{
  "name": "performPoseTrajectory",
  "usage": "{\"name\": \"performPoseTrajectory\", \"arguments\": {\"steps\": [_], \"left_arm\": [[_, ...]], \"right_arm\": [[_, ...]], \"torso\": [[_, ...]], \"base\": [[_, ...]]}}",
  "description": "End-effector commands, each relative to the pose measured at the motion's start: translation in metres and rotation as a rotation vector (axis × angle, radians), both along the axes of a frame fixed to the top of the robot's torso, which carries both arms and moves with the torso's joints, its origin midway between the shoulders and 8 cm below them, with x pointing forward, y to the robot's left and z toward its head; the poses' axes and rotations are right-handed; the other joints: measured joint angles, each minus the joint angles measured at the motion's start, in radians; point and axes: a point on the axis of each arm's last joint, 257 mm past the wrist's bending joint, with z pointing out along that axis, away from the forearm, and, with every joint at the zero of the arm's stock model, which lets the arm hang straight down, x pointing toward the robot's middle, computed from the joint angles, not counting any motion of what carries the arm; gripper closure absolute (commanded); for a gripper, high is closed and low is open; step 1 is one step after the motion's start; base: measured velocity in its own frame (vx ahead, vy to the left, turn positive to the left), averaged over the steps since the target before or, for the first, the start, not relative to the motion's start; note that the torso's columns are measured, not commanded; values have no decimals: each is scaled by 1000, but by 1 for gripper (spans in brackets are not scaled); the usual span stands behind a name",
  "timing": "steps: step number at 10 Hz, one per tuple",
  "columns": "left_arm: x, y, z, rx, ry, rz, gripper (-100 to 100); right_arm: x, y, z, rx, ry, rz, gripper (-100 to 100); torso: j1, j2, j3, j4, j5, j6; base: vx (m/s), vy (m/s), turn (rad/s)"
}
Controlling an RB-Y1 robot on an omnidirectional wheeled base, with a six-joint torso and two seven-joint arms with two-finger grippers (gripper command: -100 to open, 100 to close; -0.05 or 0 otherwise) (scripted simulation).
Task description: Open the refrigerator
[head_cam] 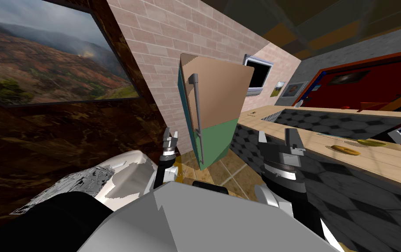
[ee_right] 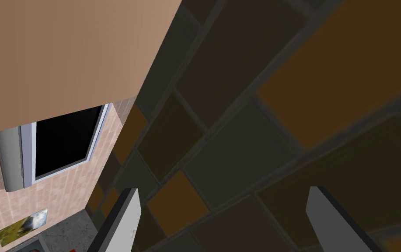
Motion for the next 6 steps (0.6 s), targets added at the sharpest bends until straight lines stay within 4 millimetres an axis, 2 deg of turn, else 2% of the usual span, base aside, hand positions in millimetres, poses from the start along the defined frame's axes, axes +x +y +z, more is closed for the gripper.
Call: {"name": "performPoseTrajectory", "arguments": {"steps": [1, 6], "left_arm": [[0, 0, 0, 0, 0, 0, 0], [0, 0, 0, 0, 0, 0, 0]], "right_arm": [[0, 0, 0, 0, 0, 0, 0], [0, 0, 0, 0, 0, 0, 0]], "torso": [[0, 40, -82, 41, 0, 0], [0, 396, -792, 396, 0, 0]], "base": [[0, 0, 0], [0, 0, 0]]}}
